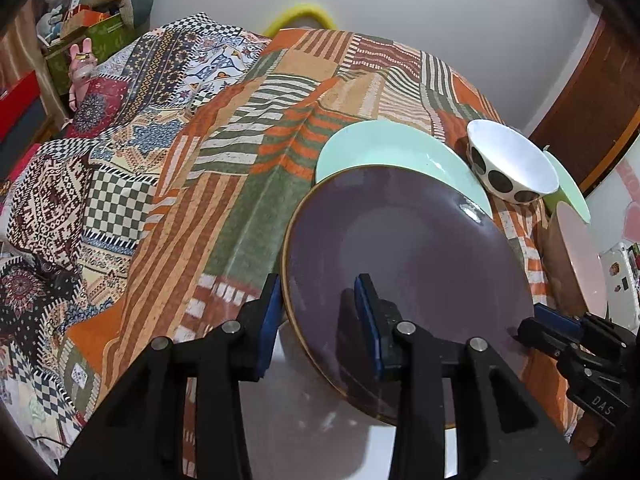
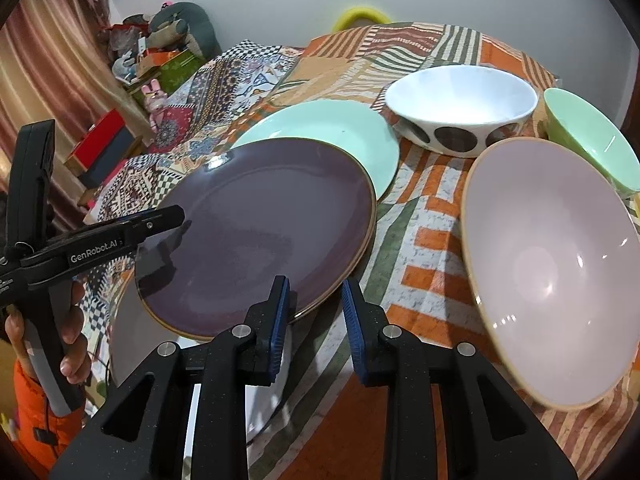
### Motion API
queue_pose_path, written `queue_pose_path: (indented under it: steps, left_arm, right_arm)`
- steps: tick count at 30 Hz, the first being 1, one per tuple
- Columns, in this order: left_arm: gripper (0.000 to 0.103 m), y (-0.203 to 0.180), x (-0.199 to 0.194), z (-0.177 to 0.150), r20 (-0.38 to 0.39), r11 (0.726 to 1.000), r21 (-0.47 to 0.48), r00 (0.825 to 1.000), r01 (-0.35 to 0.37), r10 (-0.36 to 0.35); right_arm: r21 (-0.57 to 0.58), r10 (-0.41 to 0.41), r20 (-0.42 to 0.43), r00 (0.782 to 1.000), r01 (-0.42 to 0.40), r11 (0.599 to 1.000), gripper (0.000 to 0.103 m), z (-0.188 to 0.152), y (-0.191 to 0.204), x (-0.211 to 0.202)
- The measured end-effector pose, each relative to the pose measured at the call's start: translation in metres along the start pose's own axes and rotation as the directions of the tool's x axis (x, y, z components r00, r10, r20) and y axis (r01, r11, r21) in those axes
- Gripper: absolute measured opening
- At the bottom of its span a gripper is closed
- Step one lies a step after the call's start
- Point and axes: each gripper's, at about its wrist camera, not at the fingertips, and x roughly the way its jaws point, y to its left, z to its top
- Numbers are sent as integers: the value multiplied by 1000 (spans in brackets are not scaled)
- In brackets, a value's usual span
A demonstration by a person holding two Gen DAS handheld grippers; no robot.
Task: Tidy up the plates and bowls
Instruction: 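Lift the purple plate off the white plate with both grippers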
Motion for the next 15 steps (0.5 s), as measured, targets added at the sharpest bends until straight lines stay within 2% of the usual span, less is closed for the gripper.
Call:
queue_pose_path:
  steps: [5, 7, 11, 15]
  left_arm:
    - [33, 10, -5, -8, -6, 1000, -22, 1000, -2, 1]
    - [29, 12, -5, -9, -8, 1000, -23, 1000, 0, 0]
    - [25, 15, -1, -10, -22, 999, -33, 1000, 9, -10]
    - [25, 14, -1, -10, -13, 999, -32, 1000, 13, -13]
  right_arm:
    - [-27, 23, -14, 1000, -23, 999, 23, -6, 6, 1]
    - [-32, 29, -18, 999, -29, 999, 23, -6, 5, 3]
    - [13, 54, -38, 998, -53, 998, 24, -1, -3, 10]
    - [21, 20, -29, 999, -19, 1000, 24, 3, -2, 15]
